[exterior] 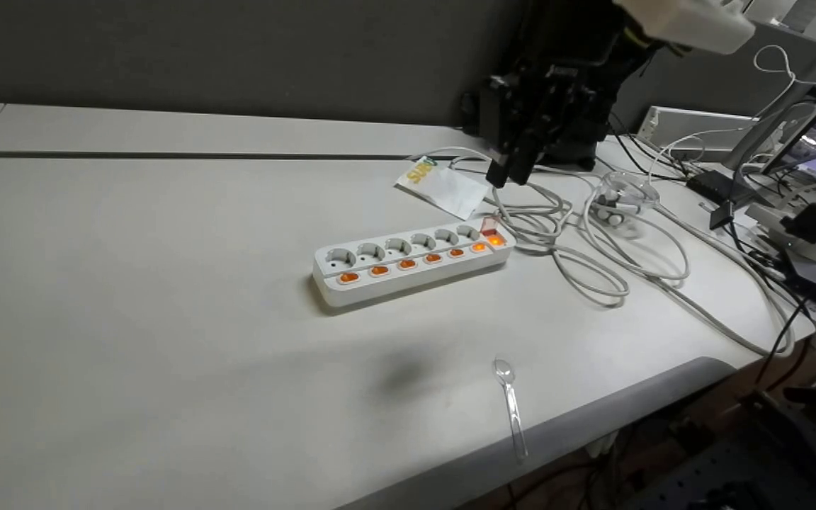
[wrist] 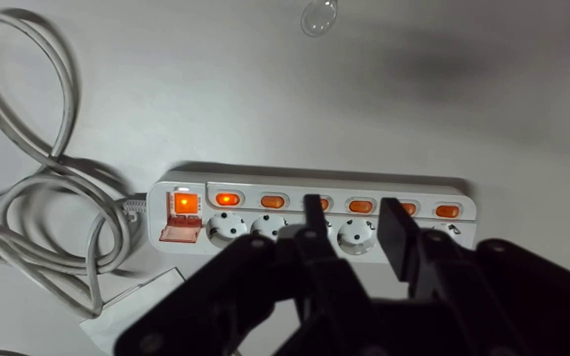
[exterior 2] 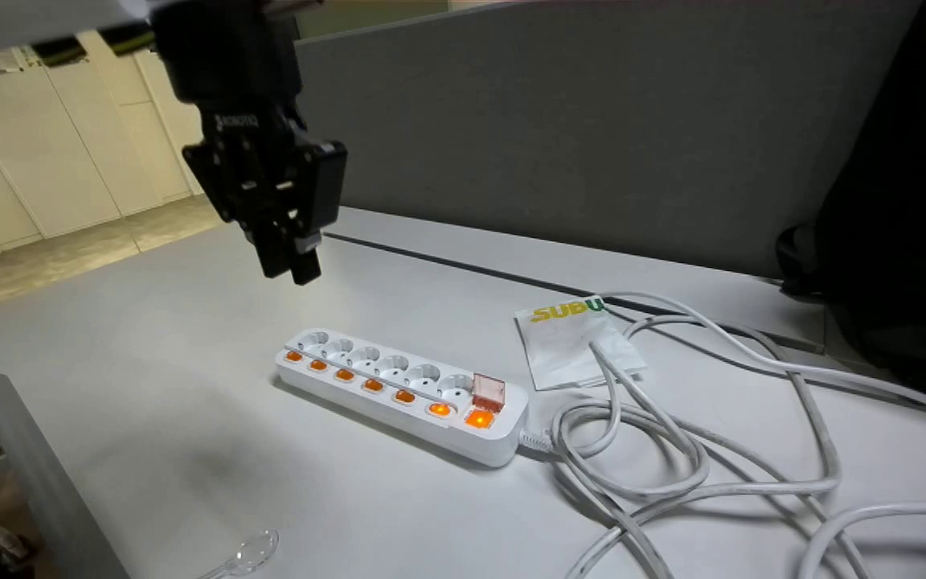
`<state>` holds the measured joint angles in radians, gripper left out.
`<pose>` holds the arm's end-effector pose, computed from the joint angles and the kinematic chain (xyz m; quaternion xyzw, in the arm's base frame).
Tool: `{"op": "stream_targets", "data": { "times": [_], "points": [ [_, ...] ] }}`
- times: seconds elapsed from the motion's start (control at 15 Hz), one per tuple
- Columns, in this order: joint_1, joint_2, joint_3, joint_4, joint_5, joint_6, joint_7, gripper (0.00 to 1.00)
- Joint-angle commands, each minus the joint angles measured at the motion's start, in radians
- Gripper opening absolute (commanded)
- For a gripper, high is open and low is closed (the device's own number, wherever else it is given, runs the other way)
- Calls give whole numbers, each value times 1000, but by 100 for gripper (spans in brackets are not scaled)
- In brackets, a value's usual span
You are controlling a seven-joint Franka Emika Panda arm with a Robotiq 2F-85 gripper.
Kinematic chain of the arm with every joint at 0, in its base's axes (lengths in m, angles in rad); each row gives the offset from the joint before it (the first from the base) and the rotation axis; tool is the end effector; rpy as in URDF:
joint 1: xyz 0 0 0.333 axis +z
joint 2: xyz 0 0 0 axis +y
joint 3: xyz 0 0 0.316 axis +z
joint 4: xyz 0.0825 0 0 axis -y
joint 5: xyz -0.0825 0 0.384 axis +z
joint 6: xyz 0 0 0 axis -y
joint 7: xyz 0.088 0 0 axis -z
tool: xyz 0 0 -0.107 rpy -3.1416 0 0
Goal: Turn on the fourth switch from the left on the extension cable
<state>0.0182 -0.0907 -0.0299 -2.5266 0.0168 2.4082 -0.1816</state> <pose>0.4504 -0.0050 0.3070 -0.9968 -0.0786 0.0131 0.0082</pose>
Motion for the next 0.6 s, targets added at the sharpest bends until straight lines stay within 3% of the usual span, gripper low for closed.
{"op": "stream_targets", "data": {
  "times": [0.0,0.4,0.53],
  "points": [
    [-13,86,6,20,-41,112,26,3],
    [-30,175,1,6,-54,285,13,0],
    [-30,168,8,1,-41,265,3,1]
  ]
}}
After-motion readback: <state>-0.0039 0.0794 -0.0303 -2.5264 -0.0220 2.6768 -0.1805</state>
